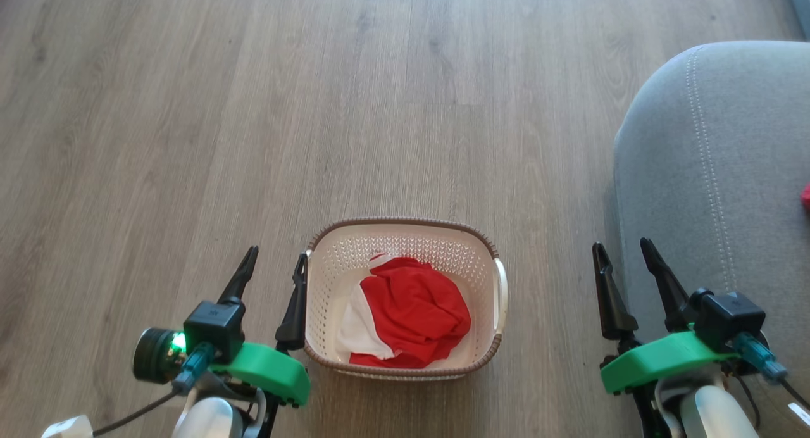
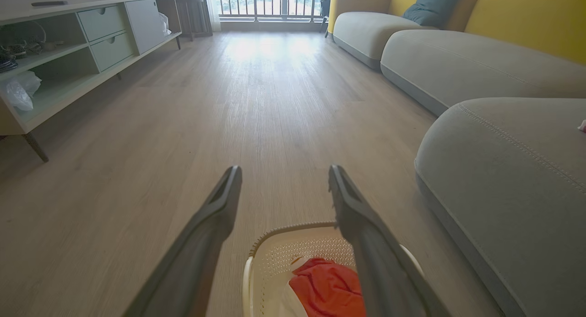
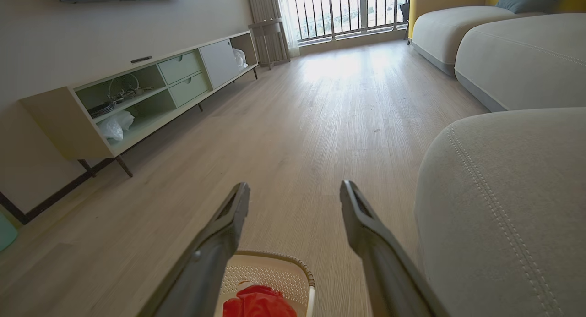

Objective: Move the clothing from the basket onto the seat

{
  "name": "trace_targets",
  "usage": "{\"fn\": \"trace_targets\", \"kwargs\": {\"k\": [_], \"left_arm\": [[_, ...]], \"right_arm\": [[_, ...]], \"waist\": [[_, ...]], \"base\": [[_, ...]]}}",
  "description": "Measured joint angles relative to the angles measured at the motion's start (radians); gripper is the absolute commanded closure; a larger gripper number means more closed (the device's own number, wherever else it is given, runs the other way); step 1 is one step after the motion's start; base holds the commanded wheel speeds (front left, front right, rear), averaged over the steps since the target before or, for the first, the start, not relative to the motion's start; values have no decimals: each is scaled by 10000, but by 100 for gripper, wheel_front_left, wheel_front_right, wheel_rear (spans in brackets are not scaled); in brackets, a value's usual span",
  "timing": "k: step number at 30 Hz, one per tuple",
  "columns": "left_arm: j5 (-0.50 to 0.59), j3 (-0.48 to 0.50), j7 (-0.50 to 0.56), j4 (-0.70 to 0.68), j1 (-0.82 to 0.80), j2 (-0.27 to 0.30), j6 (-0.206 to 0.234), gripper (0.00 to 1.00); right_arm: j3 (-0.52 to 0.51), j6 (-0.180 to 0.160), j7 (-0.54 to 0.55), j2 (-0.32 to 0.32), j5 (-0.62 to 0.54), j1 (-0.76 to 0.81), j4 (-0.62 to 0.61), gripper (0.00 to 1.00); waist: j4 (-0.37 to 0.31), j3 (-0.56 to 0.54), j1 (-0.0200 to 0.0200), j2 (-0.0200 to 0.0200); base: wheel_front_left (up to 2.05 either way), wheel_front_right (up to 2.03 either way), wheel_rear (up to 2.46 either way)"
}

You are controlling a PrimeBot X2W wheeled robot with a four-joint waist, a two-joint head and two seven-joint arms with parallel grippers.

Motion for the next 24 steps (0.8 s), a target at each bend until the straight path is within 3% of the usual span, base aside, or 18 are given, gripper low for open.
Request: {"fn": "trace_targets", "kwargs": {"k": [13, 24], "left_arm": [[6, 36, 0, -38, -395, -2, -364, 0], [593, 150, 0, 817, -2027, -13, -1246, 0]], "right_arm": [[-119, 0, 0, 2, -58, -469, -23, 0], [-424, 0, 0, 2, -460, -1691, -13, 0]], "waist": [[-8, 961, 0, 0], [-493, 3261, 2, 0]], "base": [[0, 0, 0], [0, 0, 0]]}}
